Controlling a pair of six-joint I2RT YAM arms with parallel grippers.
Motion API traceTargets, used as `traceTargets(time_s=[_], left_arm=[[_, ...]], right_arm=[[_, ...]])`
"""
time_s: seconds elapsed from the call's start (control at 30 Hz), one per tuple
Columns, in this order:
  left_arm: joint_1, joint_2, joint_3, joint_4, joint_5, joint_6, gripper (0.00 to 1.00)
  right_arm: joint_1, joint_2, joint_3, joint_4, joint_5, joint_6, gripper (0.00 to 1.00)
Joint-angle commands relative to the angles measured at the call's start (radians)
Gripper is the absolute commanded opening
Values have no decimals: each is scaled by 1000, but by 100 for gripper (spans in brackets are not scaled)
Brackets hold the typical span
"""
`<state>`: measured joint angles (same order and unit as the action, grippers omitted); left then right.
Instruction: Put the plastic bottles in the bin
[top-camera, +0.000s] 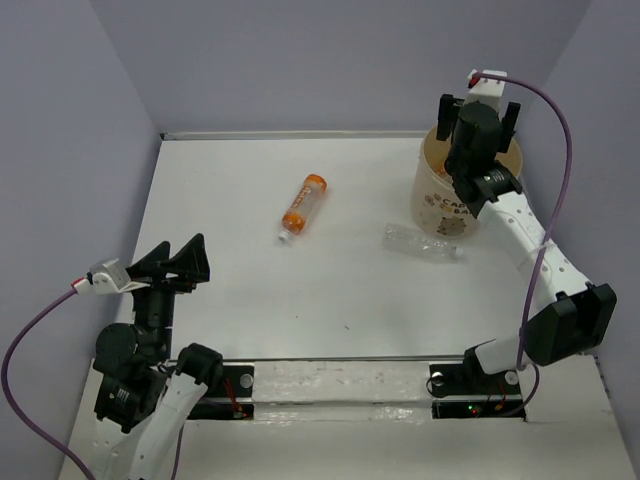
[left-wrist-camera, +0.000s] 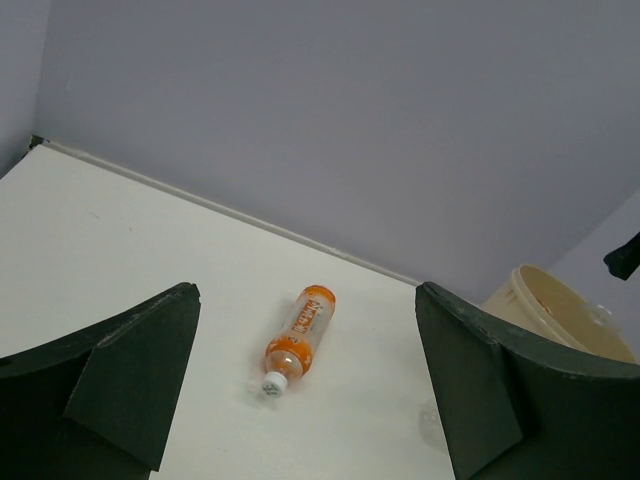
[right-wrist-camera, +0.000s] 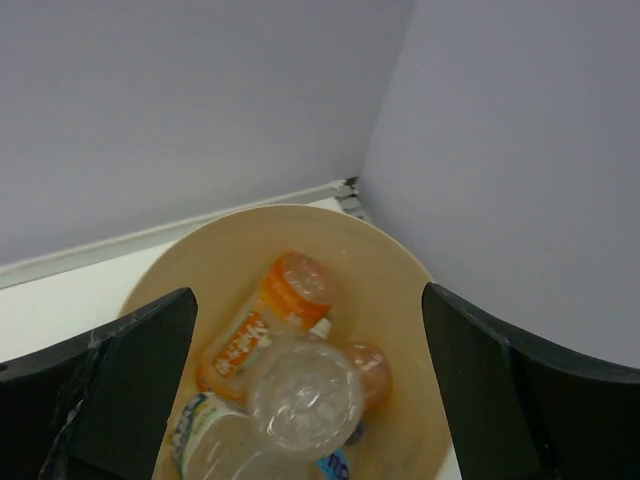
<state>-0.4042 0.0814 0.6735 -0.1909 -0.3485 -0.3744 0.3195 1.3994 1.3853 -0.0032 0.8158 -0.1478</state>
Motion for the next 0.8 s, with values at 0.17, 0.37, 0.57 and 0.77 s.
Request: traceTargets(time_s=[0.17, 0.37, 0.57, 0.77], left_arm=[[-4, 6, 3, 51, 2, 19, 99], [-2, 30, 5, 51, 2, 20, 99], [-2, 44, 5, 53, 9, 22, 99], [-2, 29, 5, 54, 11, 22, 99]], right_arm=[[70, -71, 180, -349, -570, -16, 87], [205, -13, 127, -636, -932, -188, 85], [205, 168, 123, -777, -789, -194, 98], [214, 256, 71, -798, -695, -211, 100]])
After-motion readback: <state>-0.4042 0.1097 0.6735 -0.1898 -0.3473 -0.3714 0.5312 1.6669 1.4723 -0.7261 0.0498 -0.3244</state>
